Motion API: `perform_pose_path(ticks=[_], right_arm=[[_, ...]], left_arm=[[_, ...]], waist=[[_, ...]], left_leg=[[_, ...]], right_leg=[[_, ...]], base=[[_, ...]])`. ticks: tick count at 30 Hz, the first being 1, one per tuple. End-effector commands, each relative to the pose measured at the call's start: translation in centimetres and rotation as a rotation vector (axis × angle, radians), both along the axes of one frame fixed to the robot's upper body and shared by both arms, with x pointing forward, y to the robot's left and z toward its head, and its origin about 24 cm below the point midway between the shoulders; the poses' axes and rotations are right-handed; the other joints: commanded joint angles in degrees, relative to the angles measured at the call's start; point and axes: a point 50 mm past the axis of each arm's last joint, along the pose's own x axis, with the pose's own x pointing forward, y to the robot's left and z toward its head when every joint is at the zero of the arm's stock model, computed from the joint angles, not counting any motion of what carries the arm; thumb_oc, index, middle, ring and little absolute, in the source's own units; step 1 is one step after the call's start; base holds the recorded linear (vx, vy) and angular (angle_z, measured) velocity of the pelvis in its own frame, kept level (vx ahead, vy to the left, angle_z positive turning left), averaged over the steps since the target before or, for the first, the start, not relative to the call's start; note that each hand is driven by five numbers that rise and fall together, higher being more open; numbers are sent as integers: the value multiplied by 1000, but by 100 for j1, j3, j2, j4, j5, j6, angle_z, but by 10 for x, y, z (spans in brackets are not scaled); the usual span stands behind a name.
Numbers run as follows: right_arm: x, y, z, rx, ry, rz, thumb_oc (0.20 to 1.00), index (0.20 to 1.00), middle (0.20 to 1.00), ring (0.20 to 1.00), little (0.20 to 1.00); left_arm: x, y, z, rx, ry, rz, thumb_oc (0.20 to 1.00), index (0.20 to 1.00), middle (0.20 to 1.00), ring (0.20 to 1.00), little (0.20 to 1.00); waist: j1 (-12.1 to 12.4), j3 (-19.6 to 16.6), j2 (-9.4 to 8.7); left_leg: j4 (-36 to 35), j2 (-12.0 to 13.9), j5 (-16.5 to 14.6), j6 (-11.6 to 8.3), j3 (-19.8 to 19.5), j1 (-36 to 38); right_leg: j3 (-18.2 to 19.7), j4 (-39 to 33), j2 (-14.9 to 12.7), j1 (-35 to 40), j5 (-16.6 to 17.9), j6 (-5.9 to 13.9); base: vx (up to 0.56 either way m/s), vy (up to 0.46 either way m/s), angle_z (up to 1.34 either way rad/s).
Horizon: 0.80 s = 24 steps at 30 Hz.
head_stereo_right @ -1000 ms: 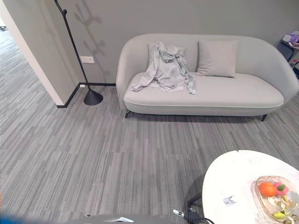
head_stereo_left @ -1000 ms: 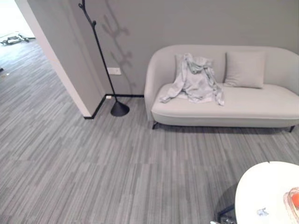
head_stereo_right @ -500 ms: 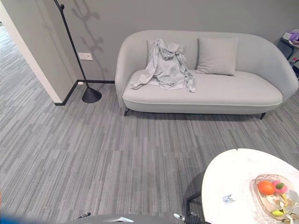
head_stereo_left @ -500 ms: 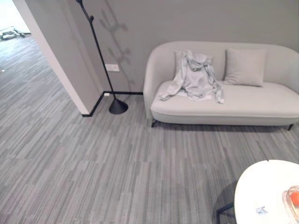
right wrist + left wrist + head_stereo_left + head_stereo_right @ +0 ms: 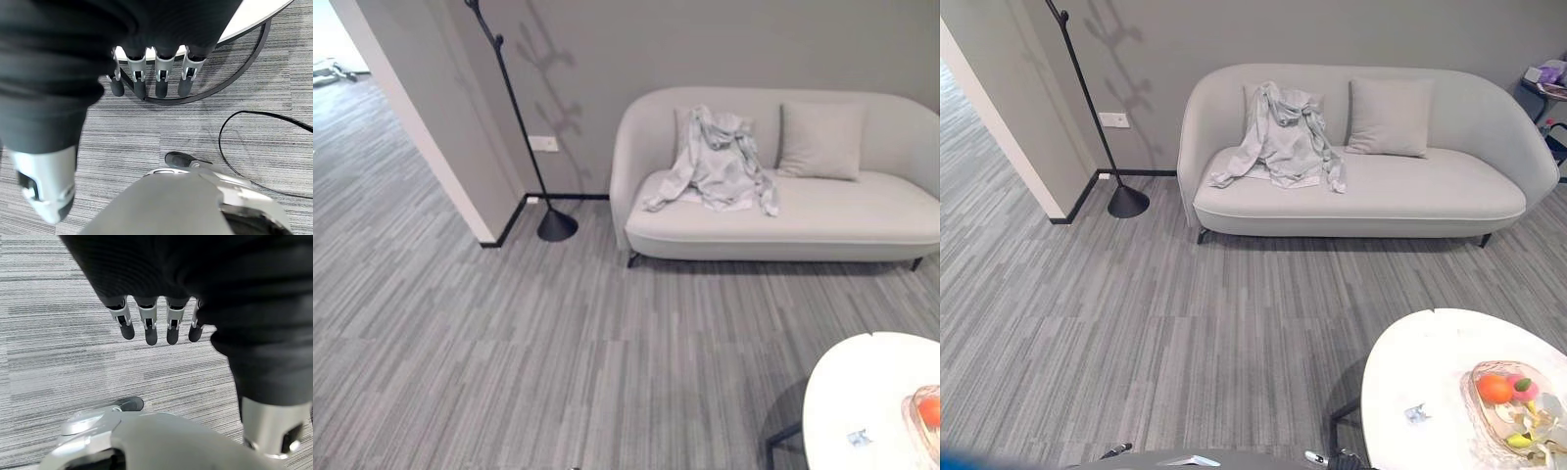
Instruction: Hang the clothes on the sofa on the clothes rack.
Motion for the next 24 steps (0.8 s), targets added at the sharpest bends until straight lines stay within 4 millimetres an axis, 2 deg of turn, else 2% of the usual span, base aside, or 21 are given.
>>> perform_pose_path(ticks=[1,16,21,24], right_arm=[[15,-3,2,-27,-27,53,1000,1000,1000,1000,1000],[18,-3,3,-22,-39,49,1000,1000,1000,1000,1000],[20,-3,3,-14,-42,40,1000,1000,1000,1000,1000],[30,-2,5,-13,-71,38,1000,1000,1000,1000,1000]], left_arm=[[14,-6,0,3,-3,-72,1000,1000,1000,1000,1000],[9,-2,0,14,14,-47,1000,1000,1000,1000,1000],[10,-1,0,13,13,-41,1000,1000,1000,1000,1000],[15,-1,1,12,-5,-38,1000,1000,1000,1000,1000]], waist=[[-71,-95,40],[-29,-38,40],[-6,21,19],[-22,186,21]], left_leg=[[20,178,-30,-376,-494,-105],[20,105,-20,-327,-475,-161],[20,31,-31,-259,-457,-201],[26,-37,-42,-163,-434,-191]], right_leg=[[109,96,-643,-72,-74,951],[126,96,-735,-158,35,999],[147,96,-819,-231,117,1035],[127,281,-909,-372,250,1029]], base=[[0,0,0],[-8,24,0],[-15,66,-1],[-57,86,-1]])
